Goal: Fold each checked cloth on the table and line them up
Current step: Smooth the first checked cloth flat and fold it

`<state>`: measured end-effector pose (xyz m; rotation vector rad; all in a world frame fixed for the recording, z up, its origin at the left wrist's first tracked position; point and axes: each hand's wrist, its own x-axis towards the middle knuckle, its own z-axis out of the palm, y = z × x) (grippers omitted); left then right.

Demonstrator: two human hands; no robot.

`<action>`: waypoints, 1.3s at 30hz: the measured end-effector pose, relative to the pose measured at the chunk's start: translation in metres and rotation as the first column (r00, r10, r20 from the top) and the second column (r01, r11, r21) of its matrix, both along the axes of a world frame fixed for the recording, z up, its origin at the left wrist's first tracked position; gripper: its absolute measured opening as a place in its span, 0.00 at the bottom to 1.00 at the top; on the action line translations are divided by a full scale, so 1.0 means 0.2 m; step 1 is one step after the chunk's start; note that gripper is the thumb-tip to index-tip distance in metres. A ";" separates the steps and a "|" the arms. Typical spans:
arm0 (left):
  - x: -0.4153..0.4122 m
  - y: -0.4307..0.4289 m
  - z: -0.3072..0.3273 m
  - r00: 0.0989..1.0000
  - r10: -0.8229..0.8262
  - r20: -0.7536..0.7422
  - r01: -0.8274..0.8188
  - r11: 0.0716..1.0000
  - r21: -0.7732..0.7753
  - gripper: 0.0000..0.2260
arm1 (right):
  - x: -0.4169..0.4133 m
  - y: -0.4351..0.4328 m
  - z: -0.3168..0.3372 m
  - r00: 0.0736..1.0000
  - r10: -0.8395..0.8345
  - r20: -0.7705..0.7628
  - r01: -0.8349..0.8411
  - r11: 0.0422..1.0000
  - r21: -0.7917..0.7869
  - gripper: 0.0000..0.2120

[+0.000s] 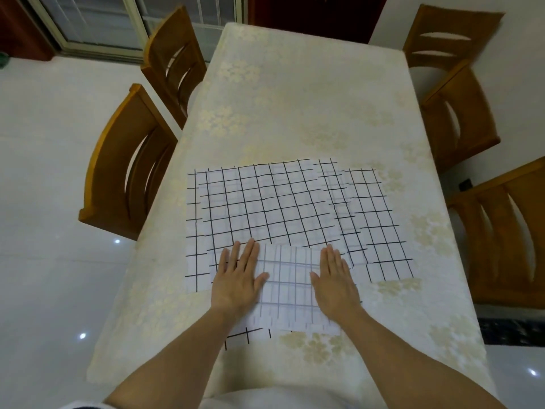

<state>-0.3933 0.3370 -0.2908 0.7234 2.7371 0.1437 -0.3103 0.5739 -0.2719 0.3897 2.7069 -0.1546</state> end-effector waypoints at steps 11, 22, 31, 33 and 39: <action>0.22 0.12 -0.03 0.999 -0.039 0.011 0.038 0.995 0.094 0.26 | 0.13 -0.25 -0.12 0.990 0.076 -0.123 -0.077 0.997 -0.001 0.31; 0.16 -0.05 -0.05 0.999 0.037 -0.006 -0.036 0.996 0.085 0.31 | 0.21 -0.03 -0.05 1.000 0.012 -0.029 -0.011 0.998 0.061 0.35; -0.01 0.20 0.05 0.944 -0.321 0.082 0.301 0.934 0.192 0.36 | -0.13 -0.15 0.08 0.988 0.135 -0.079 -0.146 0.977 -0.158 0.30; -0.04 0.23 0.09 0.932 -0.315 0.179 0.302 0.948 0.098 0.44 | -0.17 -0.12 0.09 0.985 0.169 -0.047 -0.174 0.970 -0.171 0.31; -0.08 0.23 0.09 0.928 -0.263 0.265 0.266 0.964 0.024 0.59 | -0.23 0.01 0.13 0.991 0.027 -0.128 -0.041 0.993 -0.109 0.31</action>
